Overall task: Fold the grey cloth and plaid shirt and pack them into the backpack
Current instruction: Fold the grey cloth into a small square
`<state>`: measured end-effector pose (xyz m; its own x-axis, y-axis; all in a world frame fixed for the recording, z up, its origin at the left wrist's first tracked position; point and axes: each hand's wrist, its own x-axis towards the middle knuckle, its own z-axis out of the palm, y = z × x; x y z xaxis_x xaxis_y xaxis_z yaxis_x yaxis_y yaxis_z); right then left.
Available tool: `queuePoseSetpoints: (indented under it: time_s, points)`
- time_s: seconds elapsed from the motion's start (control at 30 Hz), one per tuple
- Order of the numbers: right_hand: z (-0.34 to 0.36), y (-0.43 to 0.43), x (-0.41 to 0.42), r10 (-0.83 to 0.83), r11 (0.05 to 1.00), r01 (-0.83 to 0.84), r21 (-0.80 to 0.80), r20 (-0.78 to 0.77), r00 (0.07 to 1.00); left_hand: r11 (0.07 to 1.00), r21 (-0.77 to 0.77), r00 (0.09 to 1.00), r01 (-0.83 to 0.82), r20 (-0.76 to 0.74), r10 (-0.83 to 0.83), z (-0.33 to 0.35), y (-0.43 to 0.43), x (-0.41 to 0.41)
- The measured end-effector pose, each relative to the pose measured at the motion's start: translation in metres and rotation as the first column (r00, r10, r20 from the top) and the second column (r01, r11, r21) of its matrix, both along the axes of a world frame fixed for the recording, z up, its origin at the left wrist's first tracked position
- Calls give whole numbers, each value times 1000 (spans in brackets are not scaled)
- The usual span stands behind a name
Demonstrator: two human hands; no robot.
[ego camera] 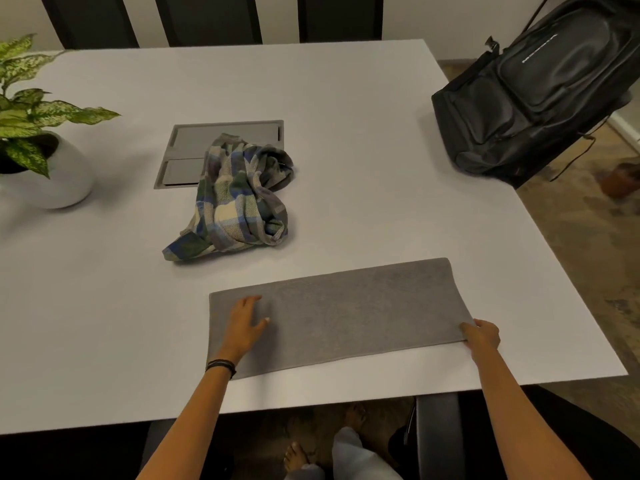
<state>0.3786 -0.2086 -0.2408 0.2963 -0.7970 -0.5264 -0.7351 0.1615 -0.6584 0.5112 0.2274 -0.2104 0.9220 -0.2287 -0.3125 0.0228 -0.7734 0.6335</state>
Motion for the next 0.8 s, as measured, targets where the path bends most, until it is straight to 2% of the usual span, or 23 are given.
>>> queuePoseSetpoints:
  time_s: [0.07, 0.2, 0.37, 0.53, 0.8]
  points:
    - [1, 0, 0, 35, 999, -35, 19, 4, 999, 986, -26, 985, 167, -35, -168, -1, -23, 1]
    - [3, -1, -1, 66, 996, -68, 59, 36, 997, 900, -50, 893, 434, -110, -436, -9, -66, 1]
    - [1, -5, 2, 59, 996, -63, 64, 58, 997, 741, 157, 757, 653, -105, -645, -22, -110, 8]
    - [7, -9, 6, 45, 996, -50, 76, 71, 996, 600, 367, 691, 711, -205, -693, -30, -137, 8]
    - [13, -20, 8, -15, 998, 11, 55, 73, 997, 548, 415, 665, 726, -223, -713, -35, -160, 17]
